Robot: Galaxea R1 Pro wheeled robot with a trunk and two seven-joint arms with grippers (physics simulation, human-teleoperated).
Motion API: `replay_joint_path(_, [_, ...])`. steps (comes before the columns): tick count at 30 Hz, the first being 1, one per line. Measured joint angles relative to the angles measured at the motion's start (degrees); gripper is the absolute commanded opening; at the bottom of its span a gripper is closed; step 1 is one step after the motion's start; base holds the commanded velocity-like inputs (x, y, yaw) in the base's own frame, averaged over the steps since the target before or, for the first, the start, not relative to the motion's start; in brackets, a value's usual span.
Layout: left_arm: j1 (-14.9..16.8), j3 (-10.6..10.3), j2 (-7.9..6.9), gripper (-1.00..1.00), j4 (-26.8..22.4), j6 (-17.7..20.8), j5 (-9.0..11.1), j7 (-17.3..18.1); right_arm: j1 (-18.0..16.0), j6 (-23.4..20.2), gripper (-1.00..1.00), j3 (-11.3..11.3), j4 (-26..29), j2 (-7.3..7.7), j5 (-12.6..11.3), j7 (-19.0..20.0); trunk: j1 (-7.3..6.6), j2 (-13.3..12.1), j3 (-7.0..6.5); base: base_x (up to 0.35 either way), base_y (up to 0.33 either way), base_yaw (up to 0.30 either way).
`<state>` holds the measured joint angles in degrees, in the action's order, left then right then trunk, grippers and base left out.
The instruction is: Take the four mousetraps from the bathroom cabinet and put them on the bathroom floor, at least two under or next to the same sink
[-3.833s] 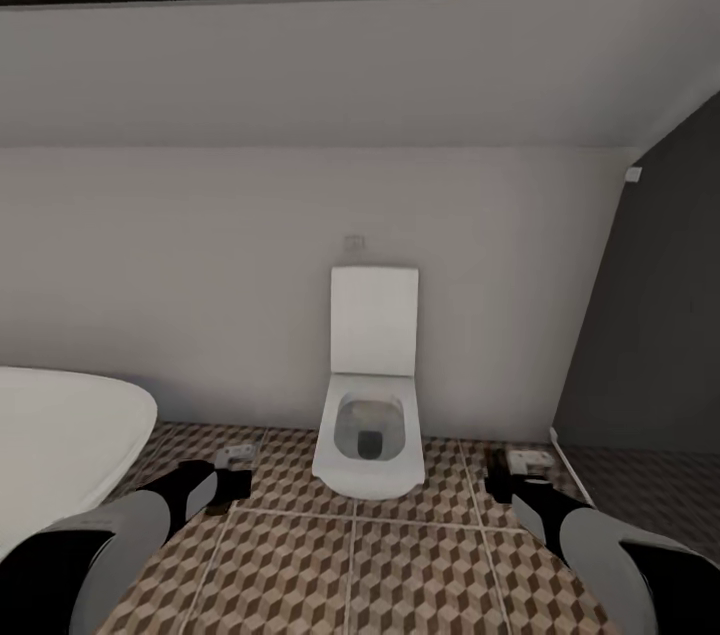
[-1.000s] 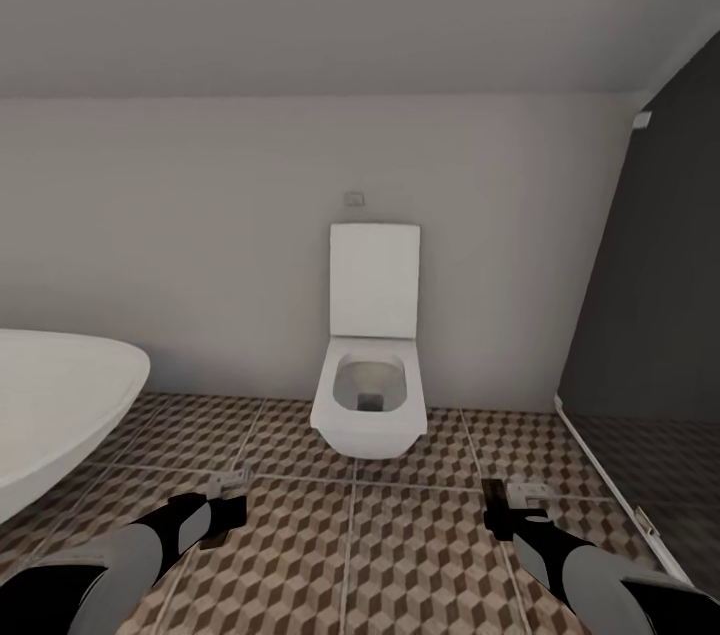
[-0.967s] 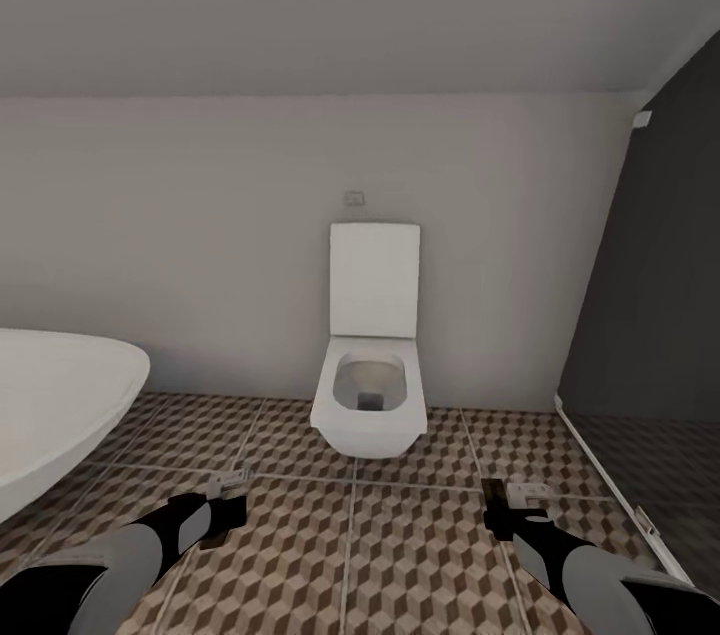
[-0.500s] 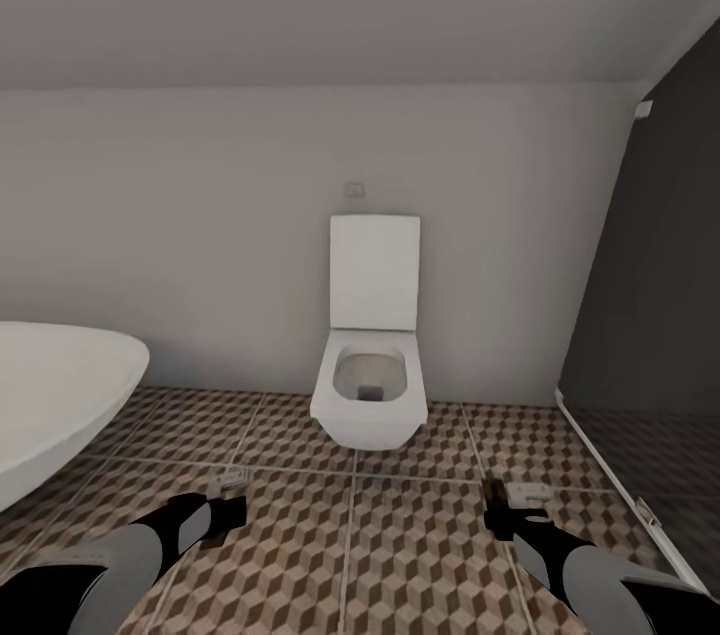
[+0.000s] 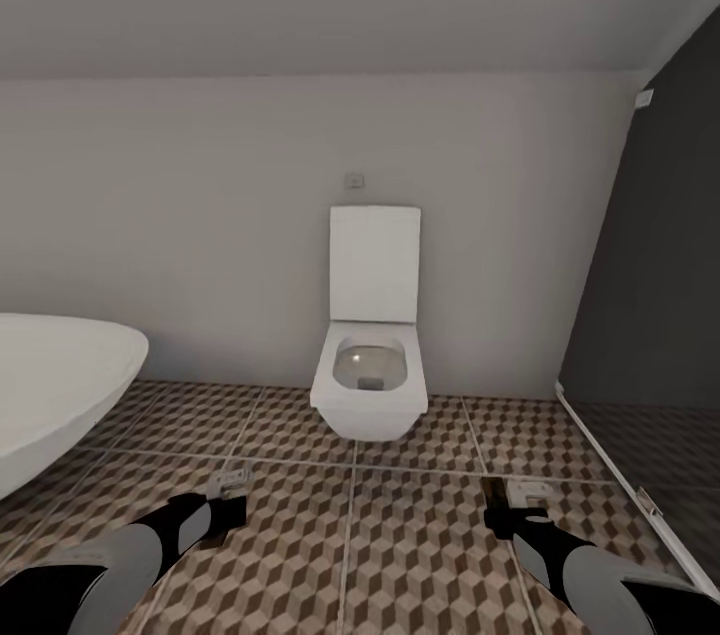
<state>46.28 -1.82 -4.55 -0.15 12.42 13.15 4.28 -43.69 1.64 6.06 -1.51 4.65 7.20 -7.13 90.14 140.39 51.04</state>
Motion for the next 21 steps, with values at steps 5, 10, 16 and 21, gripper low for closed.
replay_joint_path(5, [0.0,0.0,0.00,-1.00,0.0,0.0,0.0,0.0,0.0,0.1,-1.00,0.0,0.0,0.00,0.0,0.0,1.10,2.0,0.90,0.000,0.000,0.000])
replay_joint_path(10, [0.0,0.0,0.00,-1.00,0.0,0.0,0.0,-0.1,0.0,0.2,-1.00,0.0,0.0,0.00,0.0,0.0,1.62,2.9,1.92,0.000,0.000,0.000])
replay_joint_path(16, [0.0,0.0,0.00,-1.00,0.0,0.0,0.0,-0.1,0.1,1.0,-1.00,0.0,0.0,-0.07,0.2,0.0,1.78,2.9,3.25,0.000,0.000,0.000])
replay_joint_path(21, [-0.5,0.0,0.00,-1.00,0.0,-0.2,-0.1,-0.9,1.3,2.1,-1.00,0.0,0.0,-0.02,1.4,0.0,1.91,3.0,4.36,0.000,0.000,0.000])
